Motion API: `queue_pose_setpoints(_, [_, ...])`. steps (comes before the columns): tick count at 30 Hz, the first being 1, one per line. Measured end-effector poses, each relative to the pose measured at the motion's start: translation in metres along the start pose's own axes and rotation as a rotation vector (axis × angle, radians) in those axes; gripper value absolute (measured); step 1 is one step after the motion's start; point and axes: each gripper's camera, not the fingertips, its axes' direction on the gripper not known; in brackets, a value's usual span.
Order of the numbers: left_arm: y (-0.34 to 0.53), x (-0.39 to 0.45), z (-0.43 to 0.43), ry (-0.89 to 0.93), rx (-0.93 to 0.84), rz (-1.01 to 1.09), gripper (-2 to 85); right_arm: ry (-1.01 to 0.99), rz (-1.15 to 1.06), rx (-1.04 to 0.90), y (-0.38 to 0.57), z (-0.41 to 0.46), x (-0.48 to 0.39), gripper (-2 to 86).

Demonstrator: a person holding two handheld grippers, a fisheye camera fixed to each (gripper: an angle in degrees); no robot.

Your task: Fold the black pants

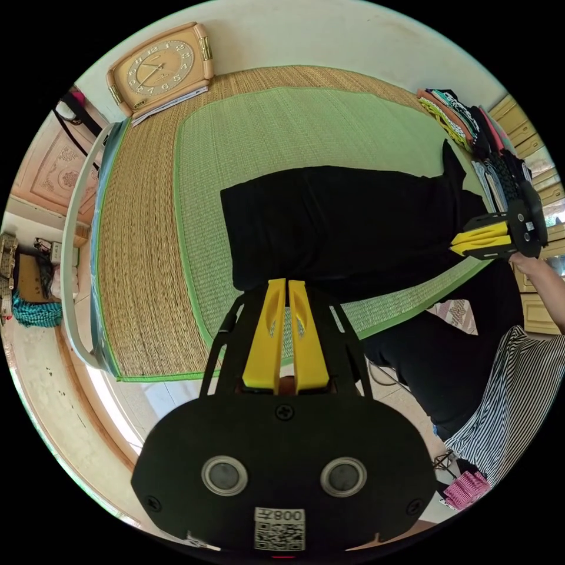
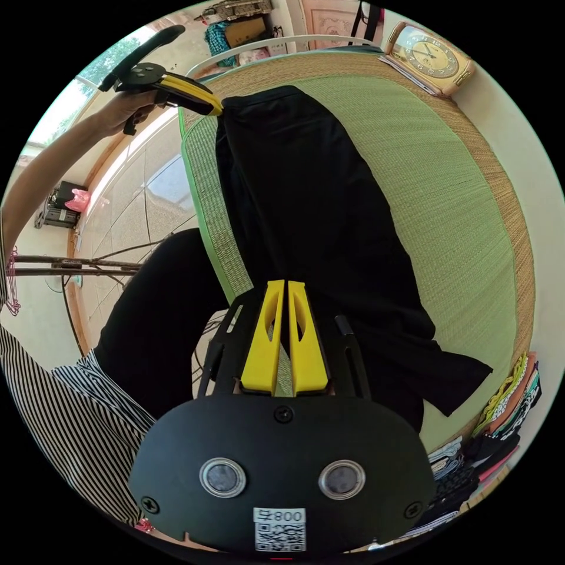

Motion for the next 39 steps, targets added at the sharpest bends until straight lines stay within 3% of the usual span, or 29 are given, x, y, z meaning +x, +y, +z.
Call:
queue_pose_setpoints(18, [0.075,-0.056,0.076,0.032,-0.009,-0.047,0.6,-0.101,0.049,-0.021,0.004,0.070,0.014,1.0])
queue_pose_setpoints(26, [0.120,-0.098,0.099,0.177,0.071,-0.176,0.7,-0.084,0.052,-0.001,0.016,0.080,0.019,1.0])
queue_pose_setpoints(39, [0.184,-0.130,0.144,0.208,0.175,-0.336,0.1,-0.146,0.080,0.038,0.043,0.090,0.038,1.0])
